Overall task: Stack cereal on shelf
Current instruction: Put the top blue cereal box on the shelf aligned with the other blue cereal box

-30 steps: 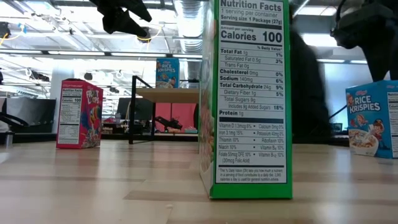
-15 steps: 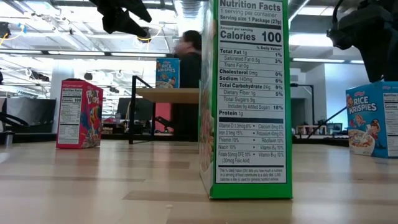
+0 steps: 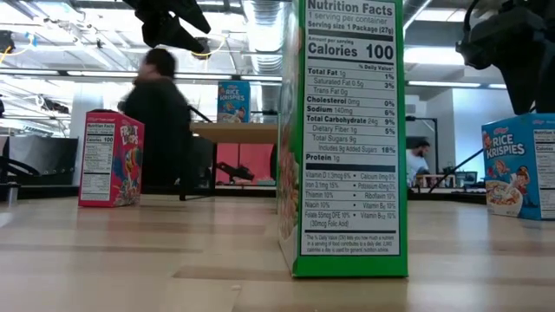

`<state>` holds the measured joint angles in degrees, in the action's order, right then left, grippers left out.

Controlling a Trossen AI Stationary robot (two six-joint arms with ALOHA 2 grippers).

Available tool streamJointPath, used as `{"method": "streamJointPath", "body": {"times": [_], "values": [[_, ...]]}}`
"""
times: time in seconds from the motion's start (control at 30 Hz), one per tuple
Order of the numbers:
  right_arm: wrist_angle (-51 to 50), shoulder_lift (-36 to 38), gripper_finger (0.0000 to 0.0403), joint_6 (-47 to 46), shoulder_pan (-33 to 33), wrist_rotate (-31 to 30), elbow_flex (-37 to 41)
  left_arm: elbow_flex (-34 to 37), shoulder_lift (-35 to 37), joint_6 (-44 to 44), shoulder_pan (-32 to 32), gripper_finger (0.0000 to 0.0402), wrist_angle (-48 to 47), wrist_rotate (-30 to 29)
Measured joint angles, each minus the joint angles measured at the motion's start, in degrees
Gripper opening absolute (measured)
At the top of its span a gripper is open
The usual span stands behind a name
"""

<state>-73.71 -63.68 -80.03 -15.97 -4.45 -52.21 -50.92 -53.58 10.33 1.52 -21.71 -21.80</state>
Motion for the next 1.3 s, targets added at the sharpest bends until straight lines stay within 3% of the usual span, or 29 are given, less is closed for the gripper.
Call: {"method": "streamJointPath", "body": {"times": [1.03,1.3], "values": [[0.5,1.8,0.0278,-4.2,0.0,-0.9,0.0,0.0,0.0,0.0,0.0,0.0311,0.1,0.0],[-1.0,3.6,0.0344,-7.3,0.0,-1.7,0.0,0.0,0.0,0.0,0.0,0.0311,0.1,0.0]]}}
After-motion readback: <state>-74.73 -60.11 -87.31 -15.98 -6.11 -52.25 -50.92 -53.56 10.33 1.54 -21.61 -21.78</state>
